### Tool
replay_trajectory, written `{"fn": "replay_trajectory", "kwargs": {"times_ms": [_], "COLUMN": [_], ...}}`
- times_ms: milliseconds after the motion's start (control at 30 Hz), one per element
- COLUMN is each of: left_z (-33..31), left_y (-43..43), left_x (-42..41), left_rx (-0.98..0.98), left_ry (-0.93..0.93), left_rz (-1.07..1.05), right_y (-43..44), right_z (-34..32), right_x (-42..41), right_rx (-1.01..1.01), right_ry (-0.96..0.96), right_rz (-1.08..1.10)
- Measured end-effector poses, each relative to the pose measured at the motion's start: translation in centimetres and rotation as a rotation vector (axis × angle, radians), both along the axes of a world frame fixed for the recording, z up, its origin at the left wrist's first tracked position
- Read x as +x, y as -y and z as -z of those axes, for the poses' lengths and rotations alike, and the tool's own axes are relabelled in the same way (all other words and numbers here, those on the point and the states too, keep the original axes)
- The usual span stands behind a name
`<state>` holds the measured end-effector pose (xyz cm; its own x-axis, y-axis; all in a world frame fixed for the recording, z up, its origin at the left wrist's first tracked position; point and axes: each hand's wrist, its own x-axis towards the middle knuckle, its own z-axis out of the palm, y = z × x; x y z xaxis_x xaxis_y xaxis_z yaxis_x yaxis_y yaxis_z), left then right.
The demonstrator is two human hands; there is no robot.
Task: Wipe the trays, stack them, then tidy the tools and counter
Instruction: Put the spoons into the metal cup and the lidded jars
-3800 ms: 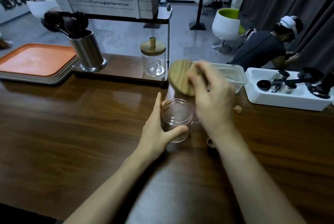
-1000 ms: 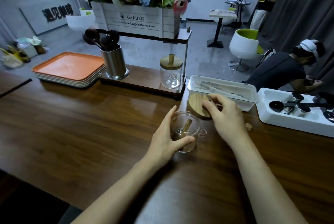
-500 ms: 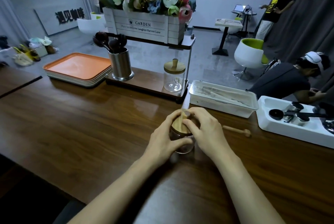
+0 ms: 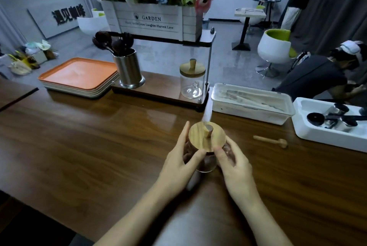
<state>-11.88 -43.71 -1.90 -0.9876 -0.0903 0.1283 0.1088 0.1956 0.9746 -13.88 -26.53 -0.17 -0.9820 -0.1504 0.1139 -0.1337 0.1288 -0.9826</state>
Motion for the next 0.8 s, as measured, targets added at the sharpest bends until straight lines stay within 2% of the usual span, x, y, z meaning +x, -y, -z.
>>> {"fn": "replay_trajectory", "kwargs": {"times_ms": [200, 400, 667, 800], "left_z": [-3.2, -6.1, -5.6, -4.7], "left_y": [7.9, 17.6, 21.1, 22.1], "left_x": [-4.7, -14.0, -21.3, -23.0], "left_rx": [0.115, 0.059, 0.045, 0.013], "left_ry": [-0.139, -0.141, -0.091, -0.060], "left_rz": [-0.136, -0.097, -0.044, -0.030], "right_y": [10.0, 21.2, 25.9, 26.5], "right_z": [-3.2, -4.6, -3.5, -3.4], "right_x": [-4.6, -13.7, -20.3, -21.4], "right_rx": [-0.141, -0.135, -0.081, -0.072], "right_ry": [-0.065, -0.055, -0.008, 0.007], "right_rz": [0.042, 0.053, 0.210, 0.217]}}
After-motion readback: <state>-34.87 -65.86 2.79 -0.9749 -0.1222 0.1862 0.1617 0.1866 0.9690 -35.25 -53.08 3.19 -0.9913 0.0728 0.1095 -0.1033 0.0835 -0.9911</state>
